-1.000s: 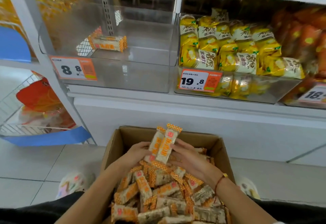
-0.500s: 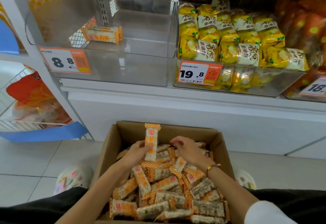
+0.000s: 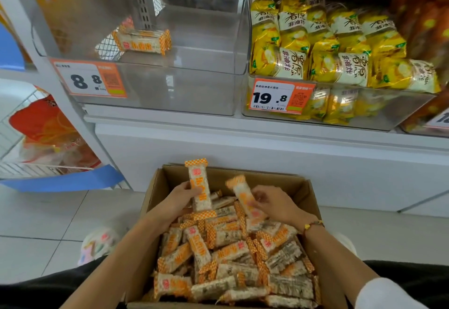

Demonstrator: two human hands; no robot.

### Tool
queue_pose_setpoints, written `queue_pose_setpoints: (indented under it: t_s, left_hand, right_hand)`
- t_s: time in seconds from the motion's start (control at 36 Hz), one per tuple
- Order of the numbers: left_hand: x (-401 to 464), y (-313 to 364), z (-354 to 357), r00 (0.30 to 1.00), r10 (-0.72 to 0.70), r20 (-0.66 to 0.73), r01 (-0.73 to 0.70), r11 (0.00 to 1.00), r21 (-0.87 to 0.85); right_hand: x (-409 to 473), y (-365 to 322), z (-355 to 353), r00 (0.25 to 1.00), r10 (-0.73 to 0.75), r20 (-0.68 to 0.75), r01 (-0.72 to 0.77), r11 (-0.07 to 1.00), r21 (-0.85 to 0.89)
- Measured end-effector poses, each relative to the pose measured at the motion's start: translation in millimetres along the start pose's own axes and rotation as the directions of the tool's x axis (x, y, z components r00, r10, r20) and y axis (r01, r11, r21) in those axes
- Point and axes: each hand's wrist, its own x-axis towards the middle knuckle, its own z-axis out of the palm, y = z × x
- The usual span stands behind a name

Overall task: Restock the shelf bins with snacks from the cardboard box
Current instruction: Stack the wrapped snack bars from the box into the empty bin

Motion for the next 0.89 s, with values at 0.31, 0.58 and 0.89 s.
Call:
queue_pose_setpoints:
  t_s: [0.31,0.58,0.89]
  left_hand:
    - [-21,14,35,0.993,0.12,0.023,-0.115,0.981,-0.155]
    - [-61,55,30,0.94,0.341,0.033,-0.34,0.94,-0.026]
    - [-114,130,-15,0.705,0.703,-0.094,-0.676,0.706,0.211]
  right_hand:
    - [-14,-82,-11,0.99,-0.025,-0.137,0.101,0.803,0.587]
    - [-19,-104,-33,0.942,-0.002,-0.335,0.208,0.788,0.579]
    - [-30,-187,-85,0.947,-0.258,-0.19,0.312,0.604,0.734]
